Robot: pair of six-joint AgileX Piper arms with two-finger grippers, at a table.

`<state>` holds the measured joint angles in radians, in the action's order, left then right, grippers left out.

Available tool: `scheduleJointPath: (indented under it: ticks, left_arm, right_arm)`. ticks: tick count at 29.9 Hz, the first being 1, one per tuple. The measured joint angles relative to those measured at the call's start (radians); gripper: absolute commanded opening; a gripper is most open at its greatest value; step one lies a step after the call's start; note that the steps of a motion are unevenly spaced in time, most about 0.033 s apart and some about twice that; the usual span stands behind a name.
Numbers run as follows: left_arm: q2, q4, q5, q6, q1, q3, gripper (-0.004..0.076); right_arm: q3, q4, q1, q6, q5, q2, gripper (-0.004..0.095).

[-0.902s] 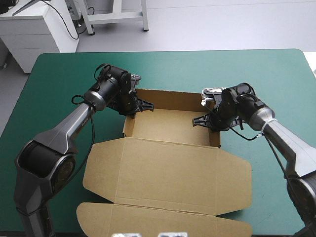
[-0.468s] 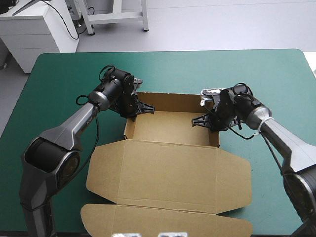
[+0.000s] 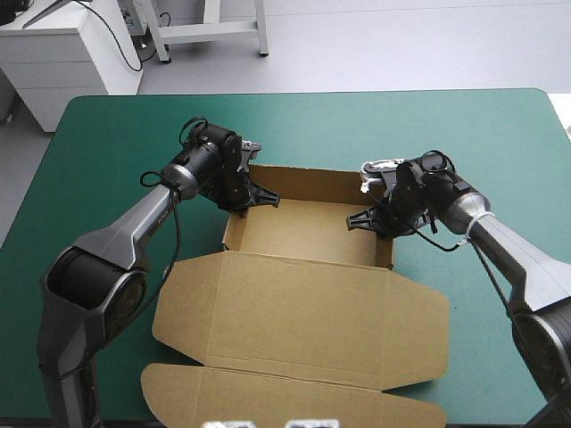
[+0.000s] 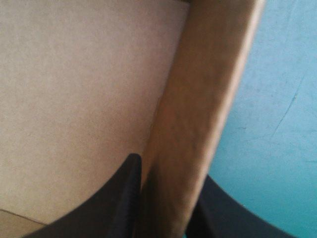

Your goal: Fold the box

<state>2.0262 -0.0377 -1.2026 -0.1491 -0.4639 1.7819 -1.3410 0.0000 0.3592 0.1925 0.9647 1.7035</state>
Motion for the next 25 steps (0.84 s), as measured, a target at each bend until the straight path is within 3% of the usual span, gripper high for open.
scheduleJointPath:
  ticks: [4,8,10,25]
  left_arm:
    - [0.003,0.000,-0.008,0.108,0.000,0.011,0.0269]
    - [0.016,-0.010,-0.021,0.149,-0.002,0.036,0.0478]
    - [0.019,-0.012,-0.023,0.158,-0.004,0.056,0.0536]
    - [-0.024,0.088,-0.033,0.172,-0.004,0.169,0.0545]
  right_arm:
    - [0.000,-0.027,0.000,-0.007,-0.008,0.000,0.0527]
    - [-0.007,-0.058,0.000,0.029,0.009,0.000,0.0541]
    - [-0.017,-0.064,0.000,0.038,0.015,0.000,0.0541]
    - [-0.220,-0.055,0.000,0.045,0.142,0.000,0.0541]
